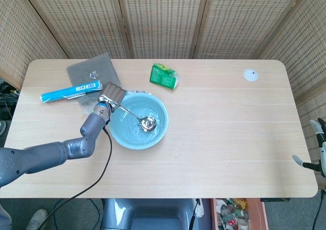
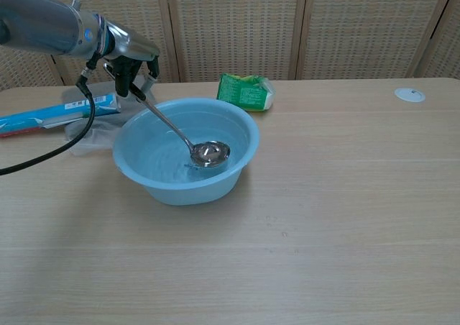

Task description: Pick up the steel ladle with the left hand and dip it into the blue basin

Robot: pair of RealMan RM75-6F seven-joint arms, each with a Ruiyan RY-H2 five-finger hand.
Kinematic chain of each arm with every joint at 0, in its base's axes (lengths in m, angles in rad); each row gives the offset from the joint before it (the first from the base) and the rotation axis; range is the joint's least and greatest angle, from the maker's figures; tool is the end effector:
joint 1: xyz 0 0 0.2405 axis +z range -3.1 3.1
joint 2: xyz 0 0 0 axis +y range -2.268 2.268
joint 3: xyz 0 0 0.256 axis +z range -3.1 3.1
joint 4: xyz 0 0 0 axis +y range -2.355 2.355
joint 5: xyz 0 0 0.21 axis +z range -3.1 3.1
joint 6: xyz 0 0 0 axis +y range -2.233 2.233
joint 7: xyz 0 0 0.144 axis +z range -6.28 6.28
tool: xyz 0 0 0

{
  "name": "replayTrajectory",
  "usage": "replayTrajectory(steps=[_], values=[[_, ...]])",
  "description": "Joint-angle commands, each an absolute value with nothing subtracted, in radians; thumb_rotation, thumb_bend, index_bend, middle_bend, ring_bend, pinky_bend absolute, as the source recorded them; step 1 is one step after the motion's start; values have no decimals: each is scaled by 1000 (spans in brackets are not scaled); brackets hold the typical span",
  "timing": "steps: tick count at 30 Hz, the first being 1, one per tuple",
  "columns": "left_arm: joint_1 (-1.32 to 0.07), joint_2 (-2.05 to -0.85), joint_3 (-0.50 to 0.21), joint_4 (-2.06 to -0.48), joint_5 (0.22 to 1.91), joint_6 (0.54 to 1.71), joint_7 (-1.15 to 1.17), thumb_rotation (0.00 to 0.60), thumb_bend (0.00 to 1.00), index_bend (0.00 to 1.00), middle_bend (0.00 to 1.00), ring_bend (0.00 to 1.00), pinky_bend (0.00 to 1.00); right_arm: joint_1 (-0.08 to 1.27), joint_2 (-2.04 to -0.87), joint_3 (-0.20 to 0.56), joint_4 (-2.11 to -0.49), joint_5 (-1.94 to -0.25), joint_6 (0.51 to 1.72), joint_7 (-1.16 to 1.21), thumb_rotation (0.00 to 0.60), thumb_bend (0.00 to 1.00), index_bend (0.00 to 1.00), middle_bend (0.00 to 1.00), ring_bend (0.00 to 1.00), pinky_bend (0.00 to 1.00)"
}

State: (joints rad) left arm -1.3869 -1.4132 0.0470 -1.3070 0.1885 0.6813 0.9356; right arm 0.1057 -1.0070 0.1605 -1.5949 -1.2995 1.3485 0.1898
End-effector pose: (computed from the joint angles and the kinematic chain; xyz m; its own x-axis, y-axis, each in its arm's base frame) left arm -0.0818 0.4586 0.0229 0.8580 0.2910 0.4233 0.5085 -0.3644 -0.7802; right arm -0.3395 -0.2093 0.2102 0.2923 0.0271 0.9560 -0.9441 0.1677 0.2839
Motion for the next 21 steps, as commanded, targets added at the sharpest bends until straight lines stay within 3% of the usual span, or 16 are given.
replayTrajectory(steps=[1, 11, 21], values=[[-1383, -1384, 46, -1329, 195, 673, 913, 600, 710, 998, 1000, 971, 1000, 106, -1009, 160, -1596, -1300, 1350, 185, 600, 0, 0, 0, 0, 0], [-1405, -1285, 50, -1424, 173, 687, 877, 600, 710, 998, 1000, 971, 1000, 107, -1012, 159, -1605, -1305, 1356, 172, 600, 0, 0, 0, 0, 0], [-1493, -1144, 99, -1588, 70, 736, 935, 600, 711, 999, 1000, 970, 1000, 106, -1013, 160, -1607, -1302, 1360, 167, 600, 0, 0, 0, 0, 0]])
